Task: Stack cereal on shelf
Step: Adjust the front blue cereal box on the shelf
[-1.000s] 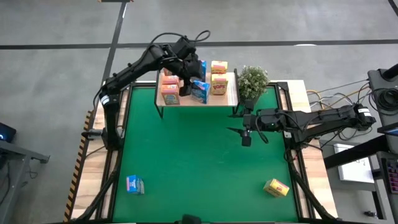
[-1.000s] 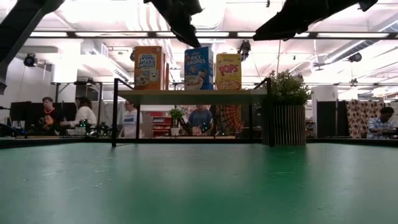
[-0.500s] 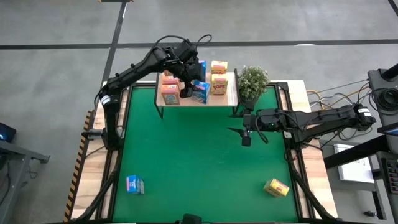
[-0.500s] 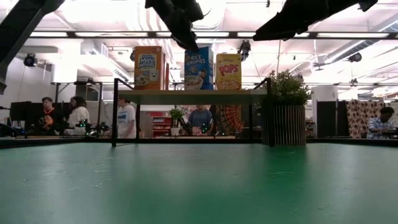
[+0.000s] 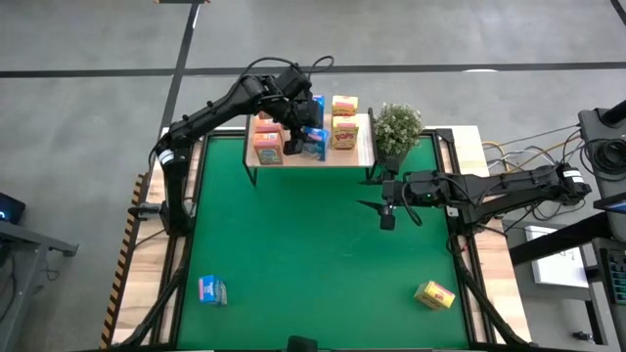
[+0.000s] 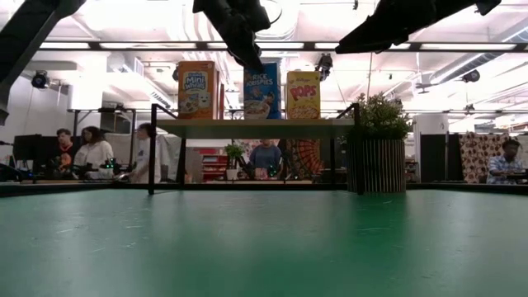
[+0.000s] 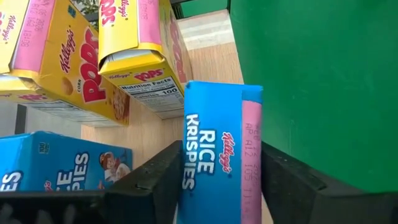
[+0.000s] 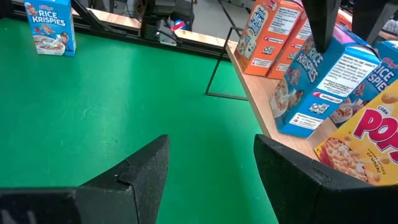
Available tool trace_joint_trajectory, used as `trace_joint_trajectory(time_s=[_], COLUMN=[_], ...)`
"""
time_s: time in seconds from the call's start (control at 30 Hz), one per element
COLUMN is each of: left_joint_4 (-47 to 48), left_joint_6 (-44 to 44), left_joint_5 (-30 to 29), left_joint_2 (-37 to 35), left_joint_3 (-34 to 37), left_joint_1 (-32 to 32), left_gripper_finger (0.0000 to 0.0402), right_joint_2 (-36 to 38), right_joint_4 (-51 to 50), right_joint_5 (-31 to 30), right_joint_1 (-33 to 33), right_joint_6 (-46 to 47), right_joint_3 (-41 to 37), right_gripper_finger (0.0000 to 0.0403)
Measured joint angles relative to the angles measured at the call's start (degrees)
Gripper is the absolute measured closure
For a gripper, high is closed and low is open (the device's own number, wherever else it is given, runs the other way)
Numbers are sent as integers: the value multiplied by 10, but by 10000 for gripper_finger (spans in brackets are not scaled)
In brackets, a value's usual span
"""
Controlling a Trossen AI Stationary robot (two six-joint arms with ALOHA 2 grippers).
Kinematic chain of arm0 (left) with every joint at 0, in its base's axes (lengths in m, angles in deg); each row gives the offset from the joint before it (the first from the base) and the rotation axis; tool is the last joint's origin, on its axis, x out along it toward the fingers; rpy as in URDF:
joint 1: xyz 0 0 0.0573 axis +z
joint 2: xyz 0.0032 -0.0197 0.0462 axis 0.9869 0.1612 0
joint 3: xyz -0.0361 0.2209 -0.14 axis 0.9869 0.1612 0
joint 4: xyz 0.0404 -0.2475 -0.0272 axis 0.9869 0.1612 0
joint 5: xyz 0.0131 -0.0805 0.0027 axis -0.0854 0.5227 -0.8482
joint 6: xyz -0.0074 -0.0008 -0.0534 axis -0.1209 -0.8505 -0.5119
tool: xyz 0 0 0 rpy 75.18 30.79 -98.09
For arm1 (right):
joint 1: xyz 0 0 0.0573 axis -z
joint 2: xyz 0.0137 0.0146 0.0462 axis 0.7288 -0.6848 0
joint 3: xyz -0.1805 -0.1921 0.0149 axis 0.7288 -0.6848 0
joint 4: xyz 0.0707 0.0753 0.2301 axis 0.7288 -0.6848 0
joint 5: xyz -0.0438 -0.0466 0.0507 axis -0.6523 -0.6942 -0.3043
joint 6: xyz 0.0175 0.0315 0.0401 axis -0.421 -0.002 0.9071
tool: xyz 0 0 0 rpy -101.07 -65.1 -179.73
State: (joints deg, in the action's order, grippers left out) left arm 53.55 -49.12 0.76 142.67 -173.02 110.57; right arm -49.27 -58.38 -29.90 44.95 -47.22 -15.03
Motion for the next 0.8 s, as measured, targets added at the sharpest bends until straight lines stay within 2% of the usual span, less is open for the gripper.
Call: trace_joint_trajectory(time_s=[0.23, 0.7, 0.8], left_joint_4=[0, 0, 0], left_joint_6=[-1, -4, -11], left_joint_5=[-1, -3, -18], left_joint_2=[0, -1, -2], left_joint_3=[0, -27, -29], left_joint_1=[0, 22, 29], left_gripper_finger=[264, 265, 265], right_joint_2=[0, 0, 0], right_joint_4=[0, 0, 0], right_joint_5=[0, 0, 0], right_joint_1=[0, 0, 0], right_joint_6=[0, 2, 2], right_joint_3=[0, 0, 0], right_gripper_finger=[179, 179, 179])
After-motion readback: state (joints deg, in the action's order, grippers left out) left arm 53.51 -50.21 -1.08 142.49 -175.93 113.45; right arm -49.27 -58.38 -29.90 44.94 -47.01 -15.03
